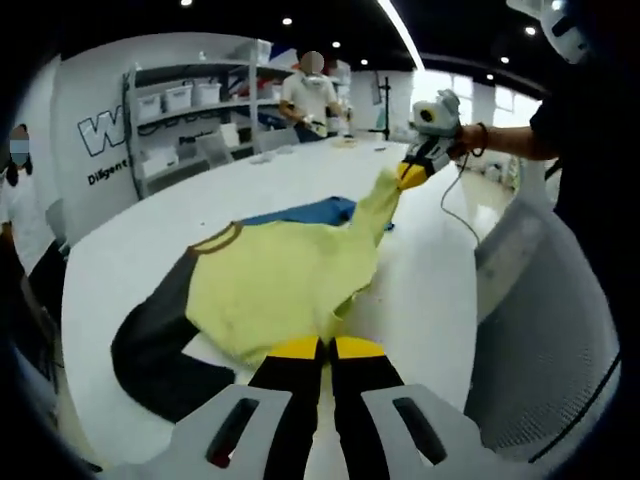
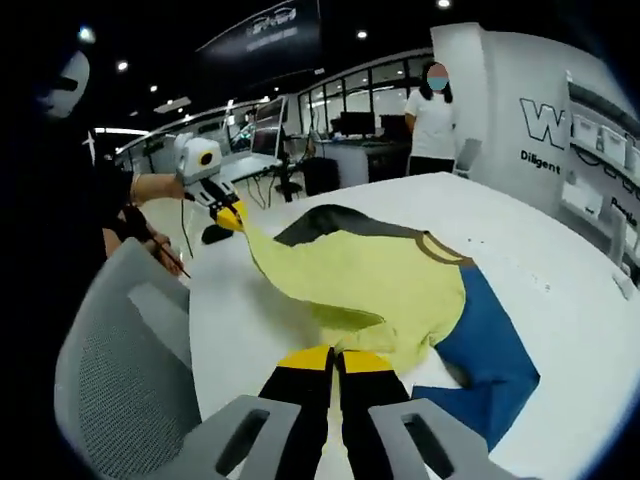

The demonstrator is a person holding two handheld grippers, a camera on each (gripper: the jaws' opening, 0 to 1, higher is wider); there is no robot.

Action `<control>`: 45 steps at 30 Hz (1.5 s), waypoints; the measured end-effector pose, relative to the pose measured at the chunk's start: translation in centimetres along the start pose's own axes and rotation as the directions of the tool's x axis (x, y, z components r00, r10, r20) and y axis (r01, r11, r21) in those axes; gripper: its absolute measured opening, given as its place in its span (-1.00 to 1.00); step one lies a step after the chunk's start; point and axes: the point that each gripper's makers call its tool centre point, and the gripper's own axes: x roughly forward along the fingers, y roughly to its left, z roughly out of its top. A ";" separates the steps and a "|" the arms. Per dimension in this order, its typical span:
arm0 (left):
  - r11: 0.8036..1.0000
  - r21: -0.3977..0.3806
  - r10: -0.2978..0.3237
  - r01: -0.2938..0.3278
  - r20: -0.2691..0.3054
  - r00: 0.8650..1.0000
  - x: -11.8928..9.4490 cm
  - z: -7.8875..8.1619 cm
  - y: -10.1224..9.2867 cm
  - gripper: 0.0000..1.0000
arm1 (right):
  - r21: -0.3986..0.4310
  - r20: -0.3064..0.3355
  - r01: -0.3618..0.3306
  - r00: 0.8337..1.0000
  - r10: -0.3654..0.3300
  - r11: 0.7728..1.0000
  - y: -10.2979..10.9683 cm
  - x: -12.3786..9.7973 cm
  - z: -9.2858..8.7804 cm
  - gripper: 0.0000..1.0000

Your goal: Fold the garment on the visible template until the final outline fits inside the template.

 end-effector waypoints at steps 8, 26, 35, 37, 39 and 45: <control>1.000 0.001 -0.022 0.022 -0.088 0.996 -0.1 -3.4 -1.0 -0.99 | -0.102 -0.128 0.000 0.992 -0.013 0.995 1.2 0.6 -4.6 -1.00; 0.999 0.022 -0.023 0.030 -0.240 0.970 0.0 -9.3 -2.5 -0.99 | -0.192 -0.239 0.022 0.969 -0.068 0.981 2.4 1.2 -10.9 -1.00; 1.000 0.006 0.001 0.001 -0.256 0.967 0.3 -10.7 -2.7 -0.99 | -0.183 -0.230 0.044 0.969 -0.087 0.982 2.5 1.3 -11.6 -1.00; 1.000 0.000 0.009 -0.010 -0.257 0.966 0.4 -10.9 -2.6 -0.99 | -0.177 -0.229 0.052 0.969 -0.092 0.983 2.5 1.3 -11.7 -1.00; 1.000 0.002 0.019 -0.019 -0.259 0.966 0.4 -11.1 -2.6 -0.99 | -0.173 -0.225 0.058 0.970 -0.096 0.983 2.5 1.3 -11.7 -1.00; 0.998 -0.021 0.056 -0.063 -0.249 0.967 -0.3 -10.9 -2.5 -0.78 | -0.047 -0.170 0.100 0.980 -0.107 0.994 2.8 1.0 -10.9 -1.00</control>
